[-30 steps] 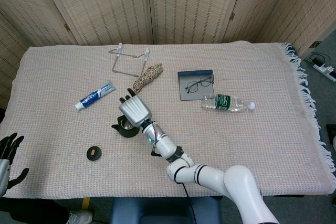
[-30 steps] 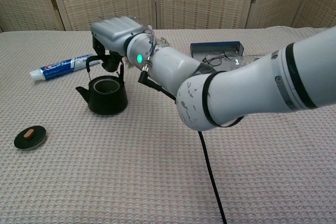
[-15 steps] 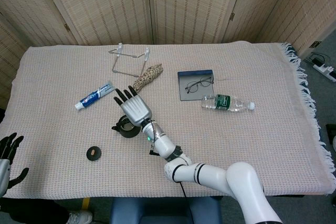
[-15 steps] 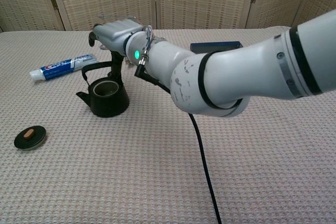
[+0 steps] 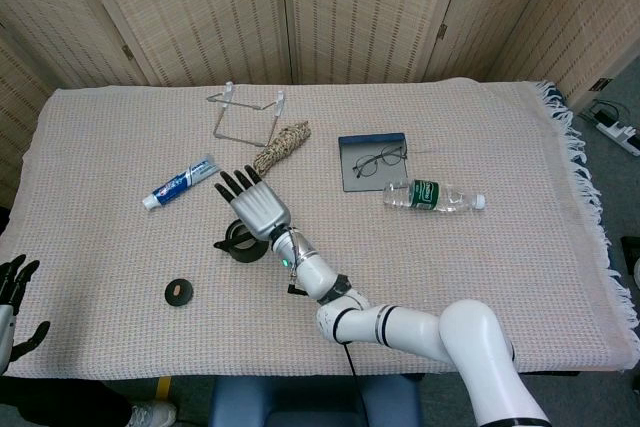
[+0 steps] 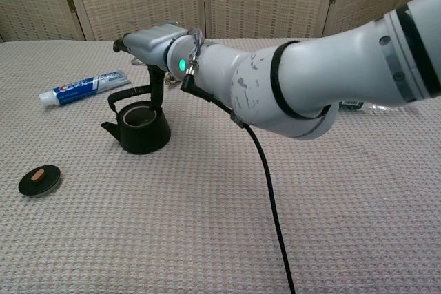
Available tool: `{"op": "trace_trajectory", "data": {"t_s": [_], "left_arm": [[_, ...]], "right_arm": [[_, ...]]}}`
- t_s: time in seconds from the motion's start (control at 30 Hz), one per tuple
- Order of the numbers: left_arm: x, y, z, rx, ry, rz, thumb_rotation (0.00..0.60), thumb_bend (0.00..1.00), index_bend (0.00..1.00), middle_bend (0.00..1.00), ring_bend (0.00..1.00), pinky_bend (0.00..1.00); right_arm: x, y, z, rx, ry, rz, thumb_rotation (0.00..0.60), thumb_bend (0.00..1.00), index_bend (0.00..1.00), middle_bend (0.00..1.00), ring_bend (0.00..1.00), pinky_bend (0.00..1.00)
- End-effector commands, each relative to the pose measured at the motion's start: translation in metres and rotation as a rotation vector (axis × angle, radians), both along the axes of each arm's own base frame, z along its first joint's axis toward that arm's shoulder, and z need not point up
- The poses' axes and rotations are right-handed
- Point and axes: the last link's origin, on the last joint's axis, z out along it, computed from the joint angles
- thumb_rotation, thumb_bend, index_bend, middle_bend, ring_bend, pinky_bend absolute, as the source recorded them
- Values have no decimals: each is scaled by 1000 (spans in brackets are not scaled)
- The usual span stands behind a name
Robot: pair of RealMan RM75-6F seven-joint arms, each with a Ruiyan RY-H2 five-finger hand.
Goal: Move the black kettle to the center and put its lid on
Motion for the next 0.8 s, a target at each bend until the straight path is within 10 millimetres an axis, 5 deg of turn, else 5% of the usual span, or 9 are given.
{"op": "trace_trajectory", "data": {"t_s": [0.03, 0.43, 0.67, 0.8], "left_arm": [[2, 3, -2, -6, -1, -8, 600, 232, 75, 0, 42, 0], [12, 10, -8, -32, -2, -55, 600, 232, 76, 0, 42, 0], [20, 21, -12, -68, -12, -108, 600, 232, 83, 0, 46, 0], [25, 31, -14, -98, -29, -140, 600, 232, 97, 4, 57, 0]], "right_arm": [[-12, 6, 13, -1, 64, 36, 600, 70, 0, 0, 0, 0], [-51, 37, 52, 5, 175, 118, 600, 71, 0, 0, 0, 0], [-96, 56, 103, -59, 102, 124, 600, 69, 0, 0, 69, 0], [-139, 70, 142, -140, 91, 58, 600, 69, 0, 0, 93, 26]]}}
